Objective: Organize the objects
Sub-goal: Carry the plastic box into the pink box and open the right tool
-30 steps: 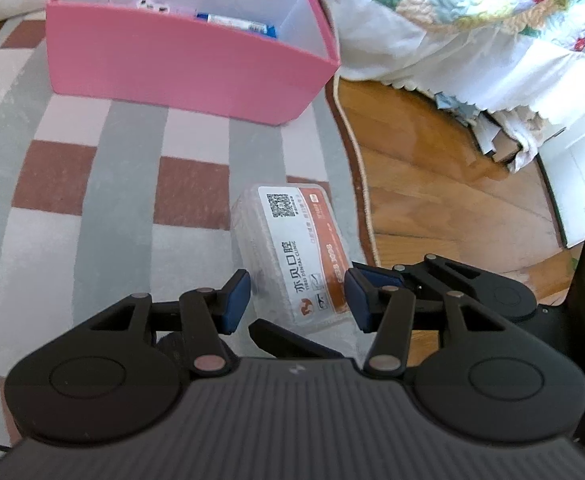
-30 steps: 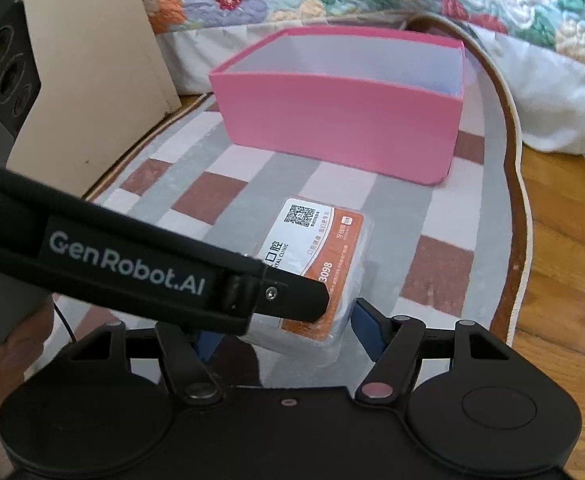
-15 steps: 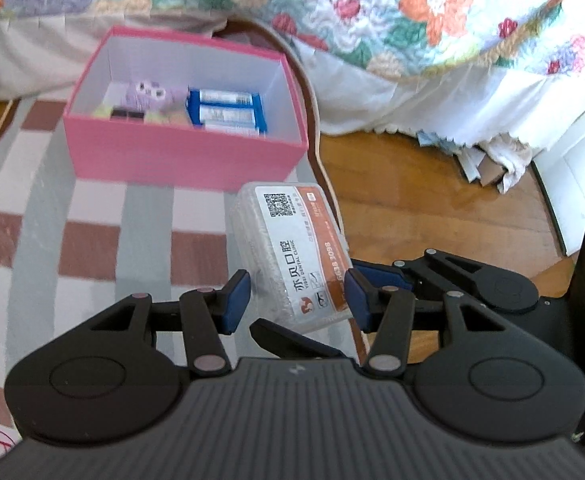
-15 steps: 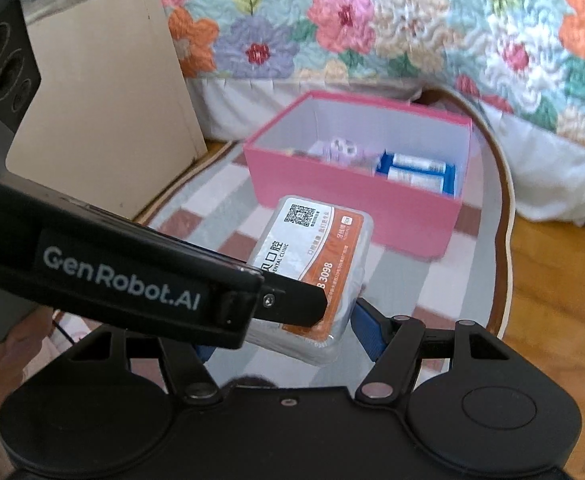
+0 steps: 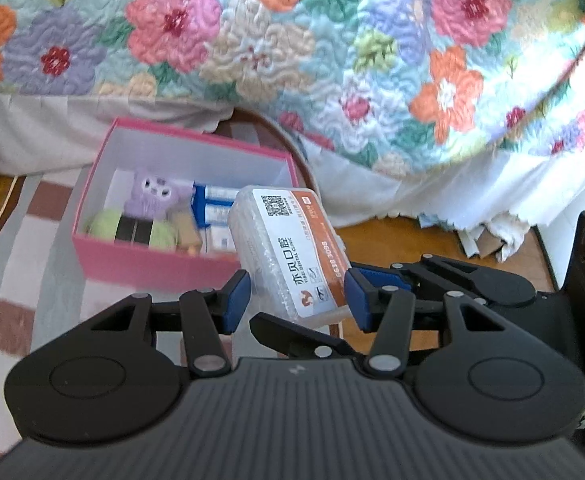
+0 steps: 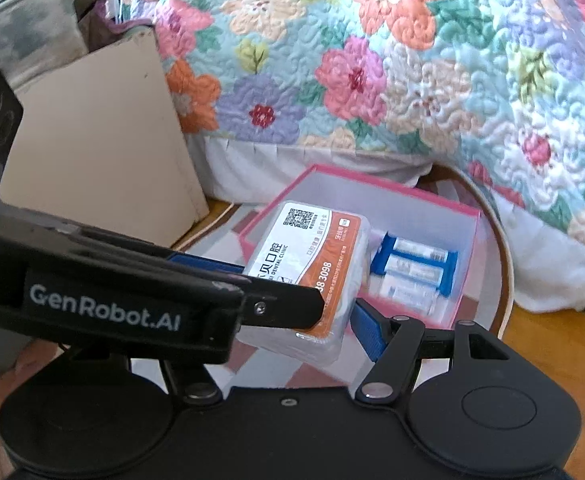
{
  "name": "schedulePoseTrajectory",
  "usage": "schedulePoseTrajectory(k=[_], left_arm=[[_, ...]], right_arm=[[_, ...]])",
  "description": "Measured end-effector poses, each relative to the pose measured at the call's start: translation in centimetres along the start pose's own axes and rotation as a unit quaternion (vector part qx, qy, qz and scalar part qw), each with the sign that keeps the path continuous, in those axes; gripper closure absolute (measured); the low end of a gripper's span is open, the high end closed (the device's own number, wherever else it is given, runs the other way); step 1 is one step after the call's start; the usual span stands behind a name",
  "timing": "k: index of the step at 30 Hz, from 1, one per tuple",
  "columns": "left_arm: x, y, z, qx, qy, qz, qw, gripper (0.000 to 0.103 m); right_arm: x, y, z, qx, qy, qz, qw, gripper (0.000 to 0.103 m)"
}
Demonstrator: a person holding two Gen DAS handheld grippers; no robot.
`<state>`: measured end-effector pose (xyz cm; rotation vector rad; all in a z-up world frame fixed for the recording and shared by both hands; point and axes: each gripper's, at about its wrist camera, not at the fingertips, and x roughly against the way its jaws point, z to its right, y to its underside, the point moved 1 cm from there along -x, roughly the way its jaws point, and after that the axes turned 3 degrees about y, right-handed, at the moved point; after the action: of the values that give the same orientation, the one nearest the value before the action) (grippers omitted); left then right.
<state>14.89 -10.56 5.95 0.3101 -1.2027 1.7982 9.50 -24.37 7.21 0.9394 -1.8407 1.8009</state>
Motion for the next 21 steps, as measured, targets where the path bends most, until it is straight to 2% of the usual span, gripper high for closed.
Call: schedulePoseTrajectory(k=[6,10,16,21], left_arm=[[-3.6,-5.1,-1.9,0.01,0.013,0.009,0.9998,0.053],[-7.9,-7.3,-4.9,0.047,0.02,-0.01,0.9987,0.053],[-14.6,-7.8,-8.8,0.08,0.012,-0.034,0.9961,0.053],[-19.5,-7.3,-12.0,0.114,0.006,-0.061,0.9916,0.053]], right_arm=[[-2.4,-4.6,1.6,0.034,0.021,0.009,0.999,0.032],[-5.9,-6.8,3.3,0.049,0.027,0.003,0.998,0.032],[-12.8,-7.5,6.8,0.022,0.015,-0.035,0.999,0.032],[-18.4,-6.5,8.2,0.032,0.02,-0.077,0.996,0.032]])
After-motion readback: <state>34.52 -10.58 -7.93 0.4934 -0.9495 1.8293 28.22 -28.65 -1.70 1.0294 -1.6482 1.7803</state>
